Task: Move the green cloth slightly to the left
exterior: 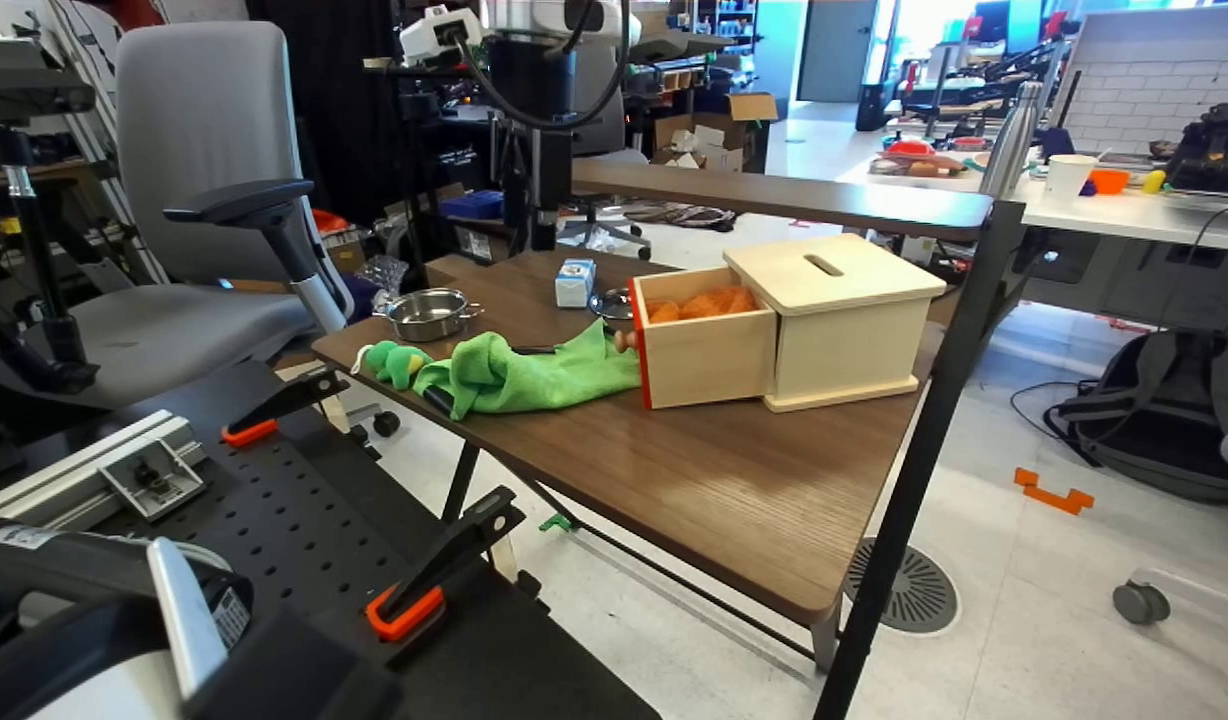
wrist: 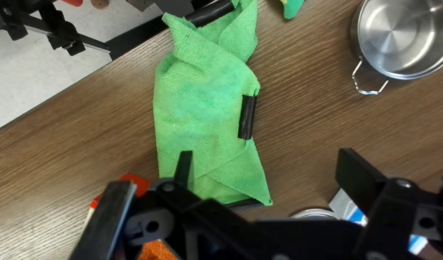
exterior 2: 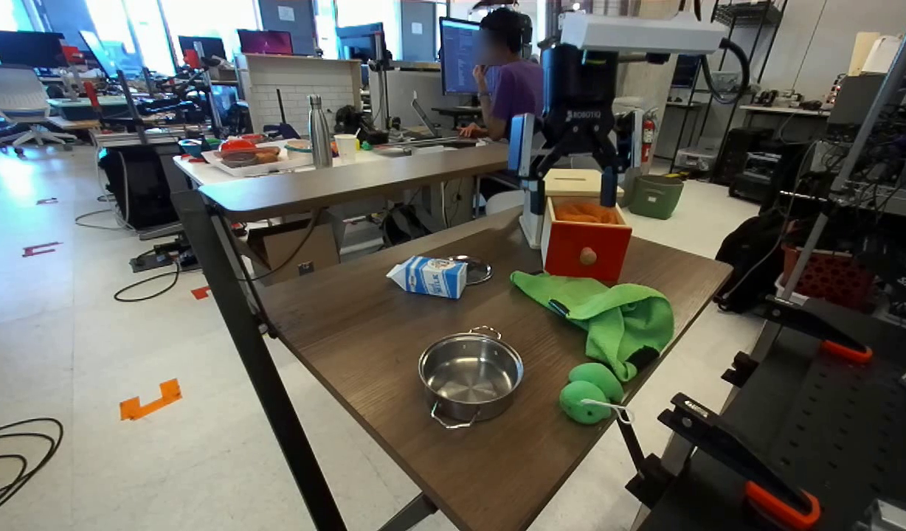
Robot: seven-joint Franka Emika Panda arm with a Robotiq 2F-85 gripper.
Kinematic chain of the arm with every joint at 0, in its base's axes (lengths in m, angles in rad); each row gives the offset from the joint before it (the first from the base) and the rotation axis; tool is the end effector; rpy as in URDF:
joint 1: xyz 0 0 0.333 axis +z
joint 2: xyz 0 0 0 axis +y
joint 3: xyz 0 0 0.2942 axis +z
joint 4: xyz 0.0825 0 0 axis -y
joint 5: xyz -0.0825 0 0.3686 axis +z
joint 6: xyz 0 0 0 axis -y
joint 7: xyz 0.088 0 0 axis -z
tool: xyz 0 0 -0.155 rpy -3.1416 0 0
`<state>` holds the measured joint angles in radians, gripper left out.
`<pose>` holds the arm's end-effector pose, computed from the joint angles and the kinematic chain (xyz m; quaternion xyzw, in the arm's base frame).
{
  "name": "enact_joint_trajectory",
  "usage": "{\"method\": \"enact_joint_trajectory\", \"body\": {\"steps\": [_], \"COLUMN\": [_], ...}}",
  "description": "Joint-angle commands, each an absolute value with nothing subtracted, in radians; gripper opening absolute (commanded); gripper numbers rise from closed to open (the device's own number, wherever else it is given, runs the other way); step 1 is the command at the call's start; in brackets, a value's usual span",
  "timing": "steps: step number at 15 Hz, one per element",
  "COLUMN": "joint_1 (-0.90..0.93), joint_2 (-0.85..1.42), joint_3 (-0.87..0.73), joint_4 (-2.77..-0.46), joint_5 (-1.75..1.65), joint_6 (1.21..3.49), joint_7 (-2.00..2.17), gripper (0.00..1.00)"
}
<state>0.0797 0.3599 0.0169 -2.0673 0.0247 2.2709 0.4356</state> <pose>0.5447 0.0546 0.1881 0.9810 -0.1770 -0.0784 0.0091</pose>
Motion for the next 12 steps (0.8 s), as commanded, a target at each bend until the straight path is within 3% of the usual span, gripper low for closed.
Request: {"method": "enact_joint_trajectory", "body": {"steps": [1,12], "joint_1": [0.11,0.133], "joint_2": [0.404,0.533], "joint_3": [-0.014,-0.047], "joint_4": [-2.05,-2.034], "joint_5": [-0.009,0.001], "joint_6": [2.288,2.413], "joint_7": [0.464,0.467], "gripper": [1.0,1.0]}}
